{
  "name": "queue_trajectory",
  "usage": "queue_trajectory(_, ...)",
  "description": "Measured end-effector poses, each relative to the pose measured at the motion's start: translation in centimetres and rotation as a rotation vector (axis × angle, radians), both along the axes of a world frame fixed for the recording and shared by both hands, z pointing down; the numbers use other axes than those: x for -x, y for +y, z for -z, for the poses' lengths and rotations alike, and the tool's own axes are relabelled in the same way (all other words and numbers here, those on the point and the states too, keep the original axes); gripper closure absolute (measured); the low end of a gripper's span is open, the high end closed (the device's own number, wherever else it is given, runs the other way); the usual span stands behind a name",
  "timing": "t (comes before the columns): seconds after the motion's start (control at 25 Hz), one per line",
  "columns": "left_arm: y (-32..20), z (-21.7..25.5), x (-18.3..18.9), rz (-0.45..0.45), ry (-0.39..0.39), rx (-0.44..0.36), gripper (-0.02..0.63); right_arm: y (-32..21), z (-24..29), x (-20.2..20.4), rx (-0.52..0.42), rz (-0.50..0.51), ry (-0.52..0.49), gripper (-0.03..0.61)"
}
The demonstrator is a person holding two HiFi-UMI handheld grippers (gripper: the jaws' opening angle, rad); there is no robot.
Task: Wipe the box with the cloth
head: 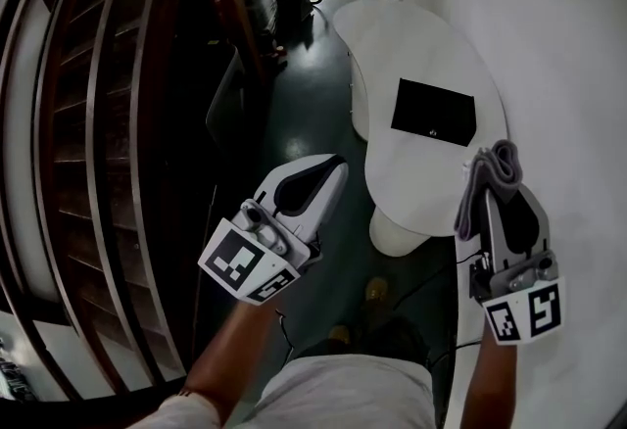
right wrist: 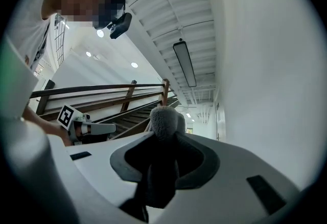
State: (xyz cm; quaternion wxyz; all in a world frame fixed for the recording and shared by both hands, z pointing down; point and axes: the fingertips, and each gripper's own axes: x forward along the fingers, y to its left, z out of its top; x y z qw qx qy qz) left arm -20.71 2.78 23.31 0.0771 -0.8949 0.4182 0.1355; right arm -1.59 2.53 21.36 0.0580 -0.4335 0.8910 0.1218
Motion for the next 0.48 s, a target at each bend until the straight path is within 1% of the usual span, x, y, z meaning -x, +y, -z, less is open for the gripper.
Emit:
queue_trajectory(0.08, -1.3, 0.1, -0.2, 0.001, -0.004, 0.004, 0.598, -1.4, 0.2, -0.2, 0.0, 0.001, 0.0, 0.479)
queue_trajectory(0.24, -2.7, 1.5, -3.1, 0.012, -0.015, 0.011, 0.598, -3.0, 1.5, -3.0, 0.001, 0.015, -0.003, 0.479)
queue_trajectory(0.36, -5.5, 1.1, -3.4, 0.01, -0.022, 0.016, 0.598, -5.7, 0.8, -3.5, 0.002, 0.012, -0.011, 0.479)
queue_trajectory(0.48, -8.0, 1.3, -5.0, 0.008, -0.03, 0.02, 0.598, -8.3, 1.0, -5.1, 0.004, 0.008, -0.012, 0.479)
